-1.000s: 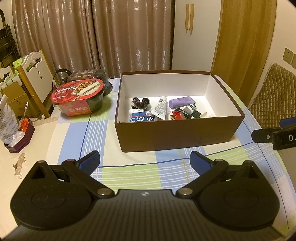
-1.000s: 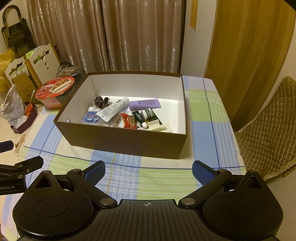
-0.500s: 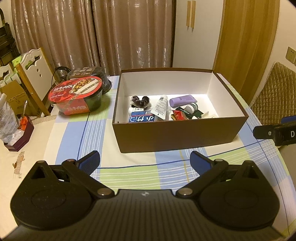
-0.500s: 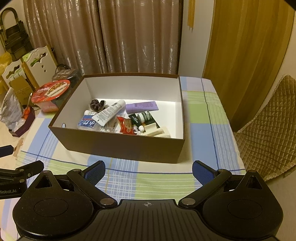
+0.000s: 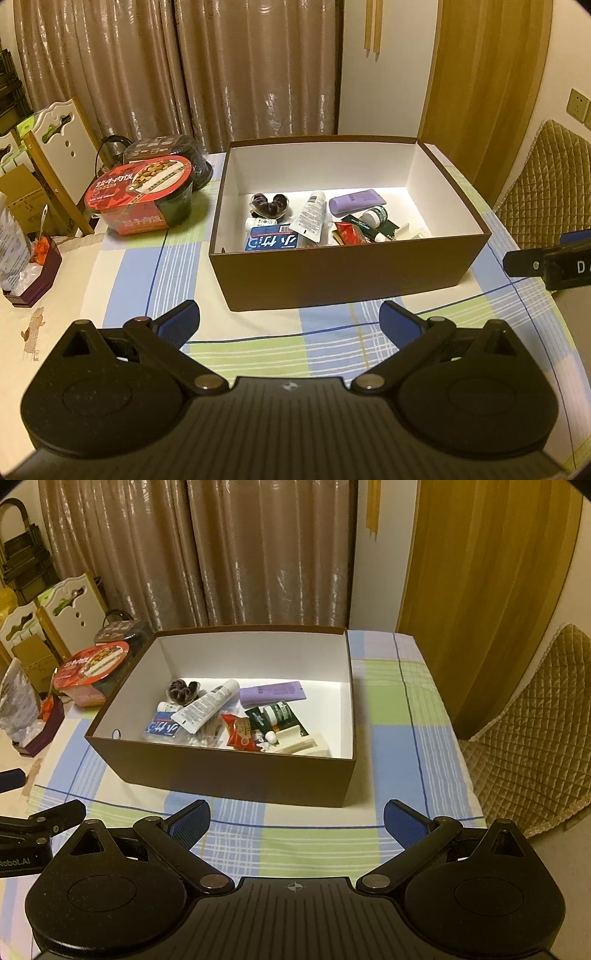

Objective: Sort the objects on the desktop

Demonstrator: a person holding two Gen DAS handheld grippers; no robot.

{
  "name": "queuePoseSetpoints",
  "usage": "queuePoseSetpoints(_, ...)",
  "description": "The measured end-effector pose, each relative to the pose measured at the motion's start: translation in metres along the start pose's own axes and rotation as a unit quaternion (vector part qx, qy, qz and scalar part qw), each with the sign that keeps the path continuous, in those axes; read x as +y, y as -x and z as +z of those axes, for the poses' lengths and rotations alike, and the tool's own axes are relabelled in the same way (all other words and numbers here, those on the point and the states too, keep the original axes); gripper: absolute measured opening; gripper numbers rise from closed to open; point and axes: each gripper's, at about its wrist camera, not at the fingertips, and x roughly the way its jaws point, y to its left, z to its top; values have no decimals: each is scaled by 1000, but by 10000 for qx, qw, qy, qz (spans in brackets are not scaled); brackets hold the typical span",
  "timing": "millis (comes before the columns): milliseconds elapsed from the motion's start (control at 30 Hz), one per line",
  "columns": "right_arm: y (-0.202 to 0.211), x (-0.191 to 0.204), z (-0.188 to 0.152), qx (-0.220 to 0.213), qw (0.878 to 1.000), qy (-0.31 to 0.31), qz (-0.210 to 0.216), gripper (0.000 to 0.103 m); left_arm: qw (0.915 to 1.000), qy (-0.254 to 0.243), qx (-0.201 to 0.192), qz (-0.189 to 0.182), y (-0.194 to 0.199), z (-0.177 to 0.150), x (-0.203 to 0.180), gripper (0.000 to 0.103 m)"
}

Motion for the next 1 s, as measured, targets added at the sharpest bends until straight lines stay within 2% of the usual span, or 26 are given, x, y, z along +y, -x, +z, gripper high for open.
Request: queuePoseSetpoints(1000, -19, -8, 9, 80, 10000, -43, 33, 102, 9999, -43, 100, 32, -18, 13, -2, 102)
